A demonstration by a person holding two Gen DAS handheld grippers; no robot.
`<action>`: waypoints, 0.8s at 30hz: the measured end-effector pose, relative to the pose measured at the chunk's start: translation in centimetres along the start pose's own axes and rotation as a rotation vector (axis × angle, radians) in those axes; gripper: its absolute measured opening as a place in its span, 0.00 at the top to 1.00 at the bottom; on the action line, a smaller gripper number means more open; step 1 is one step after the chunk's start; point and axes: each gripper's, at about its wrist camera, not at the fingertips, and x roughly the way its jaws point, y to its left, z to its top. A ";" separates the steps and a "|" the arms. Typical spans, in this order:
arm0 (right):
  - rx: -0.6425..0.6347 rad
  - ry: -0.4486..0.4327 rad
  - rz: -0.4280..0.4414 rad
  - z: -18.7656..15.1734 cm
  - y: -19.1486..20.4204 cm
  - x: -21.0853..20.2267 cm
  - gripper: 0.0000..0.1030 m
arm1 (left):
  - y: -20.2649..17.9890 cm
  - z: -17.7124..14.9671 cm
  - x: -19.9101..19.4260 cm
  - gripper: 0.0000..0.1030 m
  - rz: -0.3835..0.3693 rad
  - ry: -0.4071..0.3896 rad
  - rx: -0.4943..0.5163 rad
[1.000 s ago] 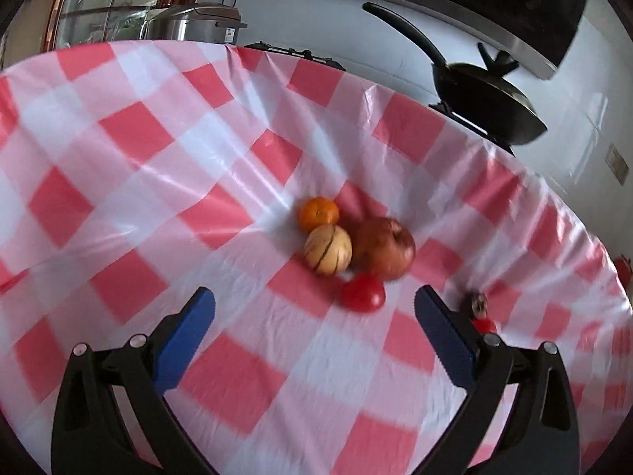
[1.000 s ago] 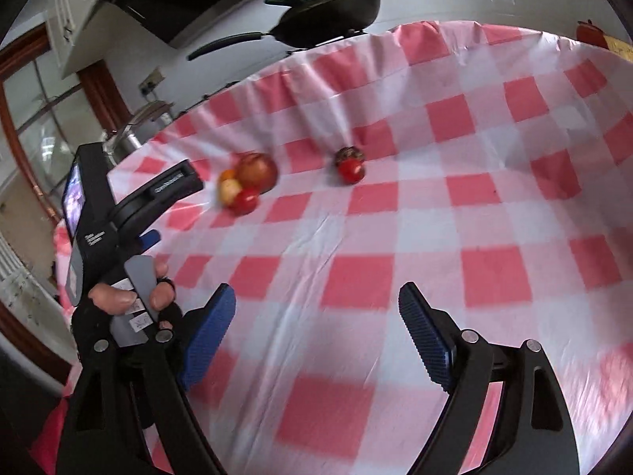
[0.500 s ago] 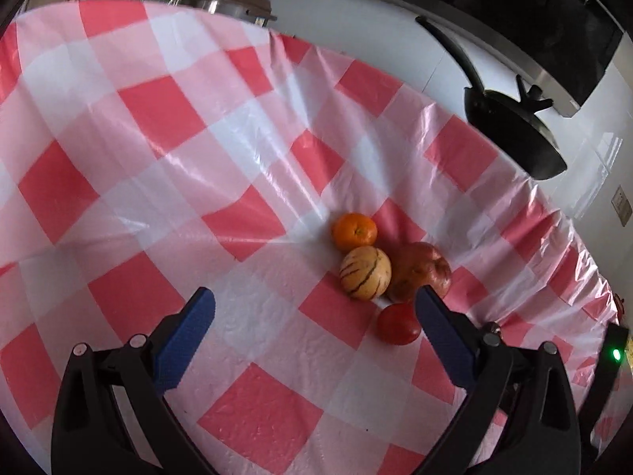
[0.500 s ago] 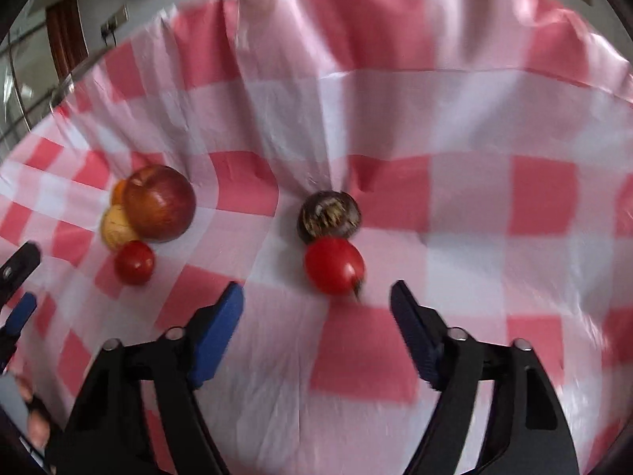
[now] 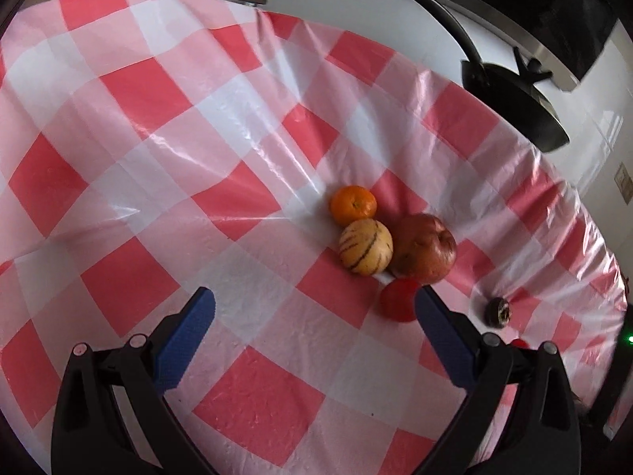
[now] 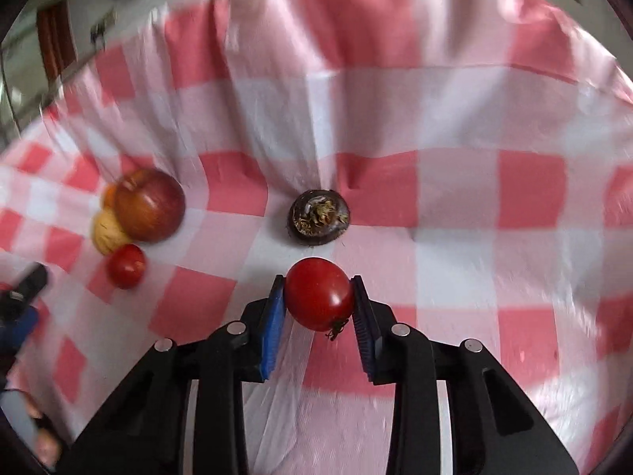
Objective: Organize fruits
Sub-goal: 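Close the right tool on a red tomato, then close the left tool on a second red tomato beside the apple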
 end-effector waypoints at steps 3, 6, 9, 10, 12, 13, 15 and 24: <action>0.158 -0.070 0.078 -1.1 -2.4 -1.5 0.68 | -1.1 -0.5 0.0 0.02 -0.019 0.017 0.062; 0.240 -0.117 0.111 -1.2 -4.5 -1.7 0.68 | -2.3 -1.0 0.0 0.02 -0.033 0.031 0.117; 0.306 -0.215 0.124 -0.9 -6.3 -2.7 0.68 | -3.3 -1.4 0.2 0.02 -0.045 0.041 0.156; 0.321 -0.229 0.121 -0.8 -6.5 -3.0 0.68 | -3.7 -1.6 0.3 0.02 -0.037 0.044 0.172; 0.349 -0.255 0.118 -0.4 -6.8 -3.5 0.68 | -4.3 -1.7 0.5 0.02 -0.031 0.038 0.191; 0.361 -0.262 0.121 -0.4 -7.0 -3.6 0.68 | -4.9 -1.8 0.7 0.02 -0.027 0.034 0.198; 0.367 -0.269 0.135 -0.2 -7.0 -3.7 0.68 | -6.0 -1.7 1.4 0.02 -0.020 0.046 0.218; 0.336 -0.295 0.147 0.2 -5.9 -4.3 0.68 | -9.7 -1.0 6.6 0.37 0.117 0.146 0.305</action>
